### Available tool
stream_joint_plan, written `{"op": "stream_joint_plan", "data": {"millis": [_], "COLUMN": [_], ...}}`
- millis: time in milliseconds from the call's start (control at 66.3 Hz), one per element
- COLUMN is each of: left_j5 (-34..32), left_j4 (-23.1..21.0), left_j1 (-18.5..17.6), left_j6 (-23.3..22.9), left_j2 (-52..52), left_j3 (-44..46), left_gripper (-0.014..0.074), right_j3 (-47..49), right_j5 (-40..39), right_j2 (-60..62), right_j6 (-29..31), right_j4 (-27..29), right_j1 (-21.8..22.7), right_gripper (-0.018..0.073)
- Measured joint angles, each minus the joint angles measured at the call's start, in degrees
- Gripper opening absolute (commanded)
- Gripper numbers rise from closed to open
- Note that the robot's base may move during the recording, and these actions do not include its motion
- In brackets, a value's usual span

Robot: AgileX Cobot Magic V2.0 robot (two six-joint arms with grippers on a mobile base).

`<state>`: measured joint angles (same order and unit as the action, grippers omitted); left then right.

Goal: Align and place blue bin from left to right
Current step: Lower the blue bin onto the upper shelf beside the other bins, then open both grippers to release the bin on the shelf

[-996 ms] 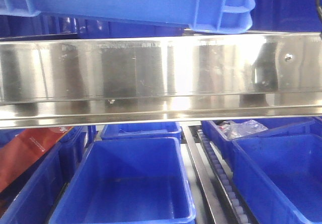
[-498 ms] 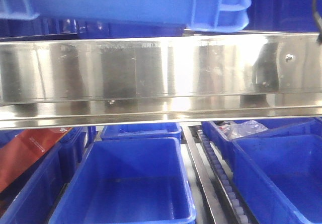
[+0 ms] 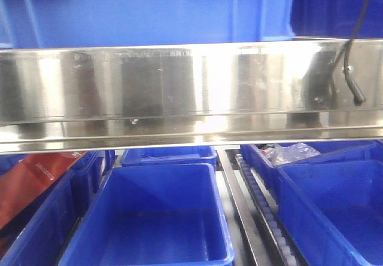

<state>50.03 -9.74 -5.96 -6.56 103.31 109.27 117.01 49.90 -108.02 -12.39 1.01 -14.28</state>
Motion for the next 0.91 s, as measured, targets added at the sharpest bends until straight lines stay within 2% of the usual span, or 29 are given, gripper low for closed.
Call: {"op": "stream_joint_plan", "data": {"millis": [60, 166, 211, 272, 407, 528, 589, 634, 724, 845, 906], "left_j5": [0.4, -1.3, -2.4, -2.8, -2.8, -1.7, -0.9, -0.1, 2.0, 5.6, 7.6], "left_j4": [0.3, 0.6, 1.2, 1.9, 3.6, 4.8, 5.2, 5.6, 6.5, 8.0, 8.4], "left_j1": [0.0, 0.0, 0.0, 0.0, 0.0, 0.0, 0.0, 0.0, 0.0, 0.0, 0.0], "left_j6": [0.0, 0.3, 0.3, 0.3, 0.3, 0.3, 0.3, 0.3, 0.3, 0.5, 0.8], "left_j2": [0.6, 1.1, 1.0, 0.9, 0.7, -0.9, -2.3, -3.8, -6.8, -11.2, -13.1], "left_j3": [0.1, 0.1, 0.4, 0.6, 0.7, 0.7, 0.7, 0.7, 0.7, 0.7, 0.7], "left_gripper": [0.0122, 0.0399, 0.0512, 0.0627, 0.0558, 0.0557, 0.0556, 0.0544, 0.0471, 0.0242, 0.0103], "right_j3": [0.0, 0.0, 0.2, 0.2, 1.0, 2.7, 3.3, 3.5, 3.7, 3.7, 3.7], "right_j5": [-0.2, -1.1, -1.2, -1.2, -0.9, 1.4, 2.3, 3.0, 4.8, 7.0, 8.5], "right_j2": [-0.4, -0.7, -0.9, -0.9, -0.6, 1.3, 2.9, 4.5, 7.5, 11.2, 13.0], "right_j6": [0.2, 0.8, 0.9, 0.9, 1.0, 1.2, 1.2, 1.2, 1.2, 1.4, 1.5], "right_j4": [0.0, -0.2, -0.3, -0.3, -0.3, -1.0, -1.3, -1.7, -2.2, -3.7, -5.0], "right_j1": [0.1, 0.2, 0.2, 0.2, 0.2, 0.2, 0.2, 0.2, 0.2, 0.2, 0.2], "right_gripper": [0.0260, 0.0490, 0.0533, 0.0542, 0.0538, 0.0538, 0.0501, 0.0445, 0.0232, -0.0085, -0.0070]}}
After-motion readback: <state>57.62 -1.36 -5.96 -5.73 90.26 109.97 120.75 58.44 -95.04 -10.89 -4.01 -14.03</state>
